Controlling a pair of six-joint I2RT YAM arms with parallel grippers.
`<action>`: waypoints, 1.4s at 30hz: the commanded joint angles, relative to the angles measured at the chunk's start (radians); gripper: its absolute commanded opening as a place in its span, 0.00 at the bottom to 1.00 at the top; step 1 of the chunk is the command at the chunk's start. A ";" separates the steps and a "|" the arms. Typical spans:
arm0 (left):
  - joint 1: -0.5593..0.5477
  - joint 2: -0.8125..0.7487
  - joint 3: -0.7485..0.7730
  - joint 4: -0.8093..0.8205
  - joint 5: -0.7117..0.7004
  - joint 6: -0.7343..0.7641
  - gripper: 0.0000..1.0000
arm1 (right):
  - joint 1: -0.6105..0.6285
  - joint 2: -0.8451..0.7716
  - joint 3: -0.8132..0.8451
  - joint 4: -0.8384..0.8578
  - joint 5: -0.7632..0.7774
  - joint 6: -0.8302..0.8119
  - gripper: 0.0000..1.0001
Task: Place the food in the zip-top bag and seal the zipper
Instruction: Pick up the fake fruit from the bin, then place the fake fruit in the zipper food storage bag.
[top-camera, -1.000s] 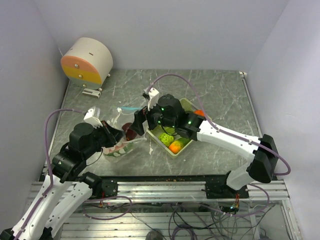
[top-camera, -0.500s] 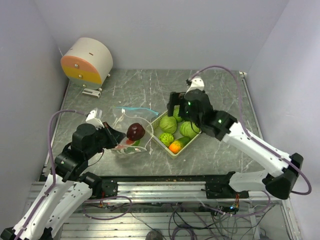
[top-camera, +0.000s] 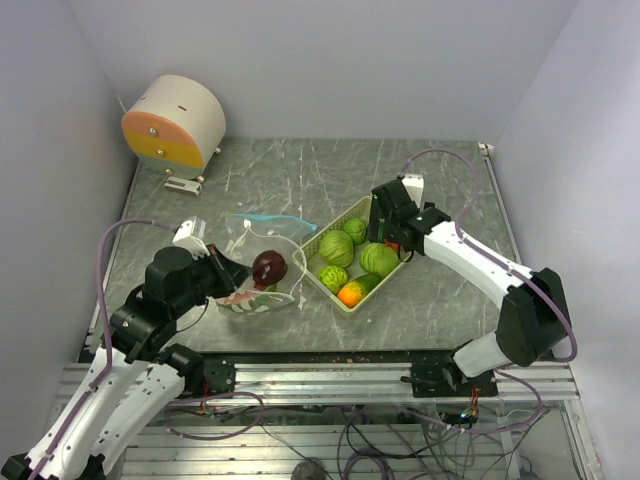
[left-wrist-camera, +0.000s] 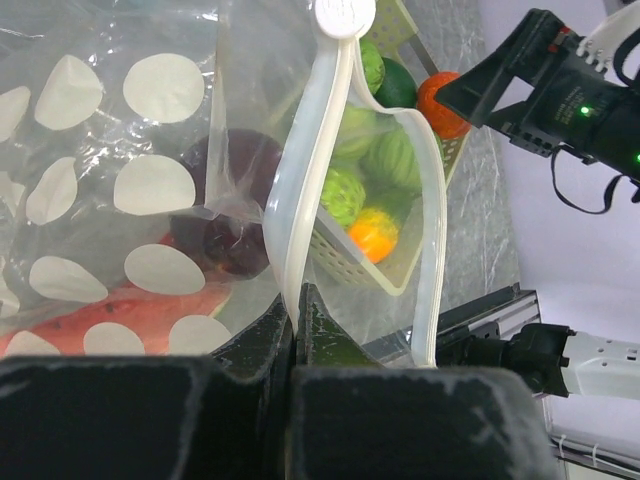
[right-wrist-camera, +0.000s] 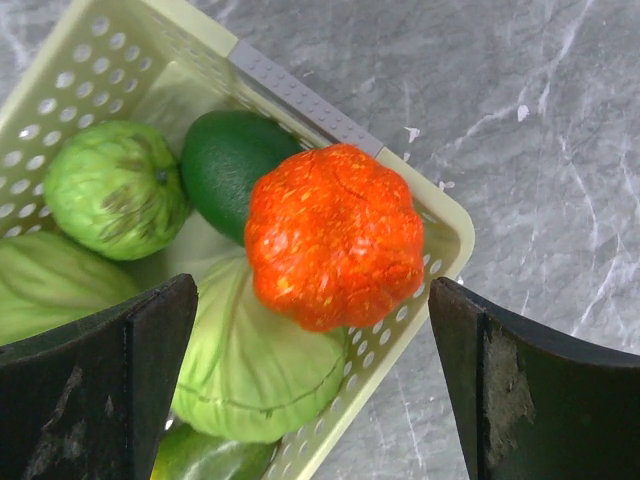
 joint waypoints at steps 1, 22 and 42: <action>-0.002 -0.012 -0.012 0.032 0.020 0.012 0.07 | -0.043 0.055 -0.001 0.041 0.020 -0.005 1.00; -0.002 0.020 -0.025 0.058 0.026 0.008 0.07 | -0.057 -0.188 -0.004 0.134 -0.247 -0.134 0.36; -0.001 0.027 -0.027 0.058 0.012 -0.003 0.07 | 0.355 -0.105 0.052 0.595 -0.865 -0.134 0.38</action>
